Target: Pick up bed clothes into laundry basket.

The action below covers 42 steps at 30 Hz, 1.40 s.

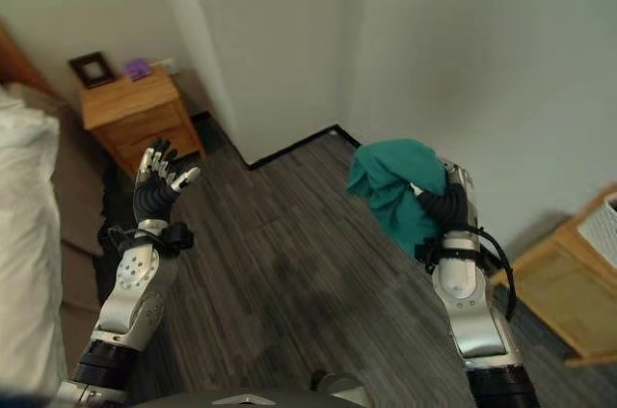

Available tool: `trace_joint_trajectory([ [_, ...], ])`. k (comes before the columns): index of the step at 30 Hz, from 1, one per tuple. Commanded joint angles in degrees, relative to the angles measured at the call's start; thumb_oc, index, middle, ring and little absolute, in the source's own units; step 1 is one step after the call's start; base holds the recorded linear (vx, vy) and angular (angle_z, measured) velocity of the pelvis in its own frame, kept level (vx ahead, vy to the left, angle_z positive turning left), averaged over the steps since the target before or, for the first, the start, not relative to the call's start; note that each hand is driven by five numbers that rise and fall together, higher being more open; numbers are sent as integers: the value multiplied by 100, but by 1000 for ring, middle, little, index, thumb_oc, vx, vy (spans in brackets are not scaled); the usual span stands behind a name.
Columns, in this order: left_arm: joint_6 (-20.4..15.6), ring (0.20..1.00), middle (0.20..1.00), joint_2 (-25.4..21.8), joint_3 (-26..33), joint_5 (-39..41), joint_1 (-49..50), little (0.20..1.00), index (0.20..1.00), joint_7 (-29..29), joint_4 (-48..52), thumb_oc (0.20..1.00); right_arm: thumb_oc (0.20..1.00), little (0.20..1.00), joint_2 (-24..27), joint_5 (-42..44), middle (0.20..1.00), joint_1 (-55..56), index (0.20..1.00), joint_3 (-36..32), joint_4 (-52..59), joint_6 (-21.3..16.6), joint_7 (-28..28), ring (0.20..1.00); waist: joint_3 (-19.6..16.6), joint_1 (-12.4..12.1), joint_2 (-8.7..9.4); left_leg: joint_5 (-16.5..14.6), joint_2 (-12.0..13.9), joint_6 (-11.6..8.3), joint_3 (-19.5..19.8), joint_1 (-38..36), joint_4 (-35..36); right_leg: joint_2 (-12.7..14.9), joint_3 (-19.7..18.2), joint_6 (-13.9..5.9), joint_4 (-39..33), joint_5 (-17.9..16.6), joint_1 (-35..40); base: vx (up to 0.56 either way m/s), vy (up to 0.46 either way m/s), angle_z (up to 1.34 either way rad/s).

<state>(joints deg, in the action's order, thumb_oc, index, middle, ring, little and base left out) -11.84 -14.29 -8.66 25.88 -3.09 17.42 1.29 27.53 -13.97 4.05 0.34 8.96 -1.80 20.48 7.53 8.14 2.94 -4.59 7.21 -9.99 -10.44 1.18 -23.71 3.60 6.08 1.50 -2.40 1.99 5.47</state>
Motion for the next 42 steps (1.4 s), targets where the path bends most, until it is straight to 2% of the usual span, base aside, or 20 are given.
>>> trace_joint_trajectory([
  [1,-242,1000,1000,-25,-198,91,-773,1000,1000,-5,-275,1000,200,200,378,-400,200,-683,200,7,109,-384,212,200,136,-92,-104,-3,-393,446,623,-313,936,341,-539,-713,0,-35,-7,147,120,-132],
  [2,-322,1000,1000,-35,-410,-23,-479,1000,1000,-132,252,1000,200,200,400,-386,200,-707,200,40,28,-365,328,200,195,-317,-167,-34,-655,489,1202,-289,1322,297,-785,-713,20,-55,-54,81,83,-83],
  [4,-329,1000,1000,-69,-729,83,-307,1000,1000,-415,679,1000,200,200,526,-684,200,-620,200,-39,-40,-243,417,200,301,-377,-306,59,-642,567,1482,-254,1759,182,-942,-700,98,13,-98,75,85,-268],
  [8,-96,1000,1000,36,-1673,-256,-1137,1000,1000,-386,120,1000,200,200,596,-1243,200,-240,200,-217,-96,-47,632,200,451,-126,-296,316,-387,670,710,-479,2487,-18,-996,-756,835,237,-574,44,36,-99],
  [9,5,1000,1000,45,-1993,-581,-1571,1000,1000,-203,-49,1000,200,200,714,-1702,200,-407,200,-120,-278,189,841,200,560,-36,-346,350,-301,699,244,-671,2750,163,-309,-899,1207,154,-887,19,14,-89],
  [10,3,1000,1000,47,-1992,-582,-1576,1000,1000,-202,-55,1000,200,200,715,-1703,200,-414,200,-117,-285,189,843,200,545,-39,-352,323,-302,697,243,-692,2779,162,-315,-908,1215,197,-884,-14,13,-129],
  [11,32,1000,1000,-31,-2058,-670,-1758,1000,1000,-210,43,1000,200,200,825,-2028,200,-643,200,39,-516,329,998,200,591,-121,-464,302,-157,683,-295,-781,2862,593,1098,-948,1572,260,-1091,27,-3,-162],
  [13,0,1000,1000,-87,-2050,-704,-1843,1000,1000,-280,127,1000,200,200,883,-2214,200,-910,200,206,-675,424,980,200,524,-175,-530,278,-121,724,-742,-815,2871,882,2125,-880,1757,239,-1142,59,-9,-209],
  [17,-47,1000,1000,-110,-1975,-673,-1800,1000,1000,-279,126,1000,200,200,872,-2278,200,-1057,200,335,-796,451,933,200,462,-237,-553,21,-156,768,-1089,-1051,2871,1025,2475,-952,1841,203,-1205,97,-34,-135],
  [20,-37,1000,1000,-94,-1903,-594,-1601,1000,1000,-295,78,1000,200,200,837,-2322,200,-1170,200,496,-955,500,850,200,390,-412,-616,-300,-383,881,-1511,-1370,2871,1420,3302,-1029,1607,-226,-1234,144,-135,-80],
  [23,1,1000,1000,-57,-1976,-495,-1420,1000,1000,-376,0,1000,200,200,892,-2292,200,-1151,200,515,-1119,583,856,200,324,-450,-676,-405,-402,841,-1651,-1550,2845,1347,3213,-994,1312,-301,-1182,207,-206,-71],
  [26,-12,1000,1000,72,-1954,-308,-1385,1000,1000,-401,-211,1000,200,200,1068,-2095,200,-1278,200,495,-1463,601,804,200,304,-556,-703,-291,-43,478,-1822,-1451,1848,910,3097,-778,633,-85,-824,248,-407,-58],
  [27,-30,1000,1000,101,-1880,-128,-1310,1000,1000,-400,-276,1000,200,200,1291,-2003,200,-1362,200,550,-1705,616,766,200,406,-709,-649,417,510,86,-1679,-1062,401,526,2914,-525,260,155,-405,212,-331,-62],
  [28,-31,1000,1000,102,-1878,-127,-1314,1000,1000,-400,-278,1000,200,200,1293,-2002,200,-1370,200,553,-1711,614,768,200,408,-707,-660,406,536,73,-1671,-1045,367,503,2918,-513,244,154,-399,373,-491,-84],
  [29,-69,1000,1000,121,-1846,-72,-1235,1000,1000,-362,-279,1000,200,200,1548,-2000,200,-1497,200,619,-1771,650,693,200,608,-952,-562,889,561,-79,-975,-527,-684,357,2636,-325,11,343,-32,215,-281,-102],
  [32,-110,1000,1000,106,-1778,-89,-1171,1000,1000,-326,-247,1000,200,200,1725,-1956,200,-1694,200,702,-1976,683,653,200,786,-1097,-415,644,585,-90,-577,117,-1277,329,2416,-285,-206,419,209,175,-151,-119],
  [36,-147,1000,1000,99,-1703,11,-965,1000,1000,-391,-196,1000,200,200,1912,-1849,200,-2001,200,860,-2349,713,563,200,791,-1393,-351,391,214,205,-327,521,-48,528,2027,-535,-232,418,273,256,49,-103],
  [37,-125,1000,1000,141,-1692,-30,-893,1000,1000,-375,-269,1000,200,200,2015,-1733,200,-2236,200,985,-2679,705,601,200,676,-1515,-451,527,19,266,-382,577,1280,466,1924,-688,-260,516,466,503,47,-70],
  [40,-81,1000,1000,116,-1731,-102,-813,1000,1000,-388,-381,1000,200,200,2160,-1608,200,-2363,200,1058,-2988,730,558,200,608,-1644,-505,1092,-40,158,-697,908,2320,234,1892,-729,-260,826,924,486,-62,-23],
  [42,-88,1000,1000,124,-1690,-19,-758,1000,1000,-381,-343,1000,200,200,2288,-1585,200,-2368,200,1034,-3076,782,486,200,507,-1698,-604,1284,-131,345,-969,701,2724,119,1916,-777,-140,930,1105,396,-5,-23],
])
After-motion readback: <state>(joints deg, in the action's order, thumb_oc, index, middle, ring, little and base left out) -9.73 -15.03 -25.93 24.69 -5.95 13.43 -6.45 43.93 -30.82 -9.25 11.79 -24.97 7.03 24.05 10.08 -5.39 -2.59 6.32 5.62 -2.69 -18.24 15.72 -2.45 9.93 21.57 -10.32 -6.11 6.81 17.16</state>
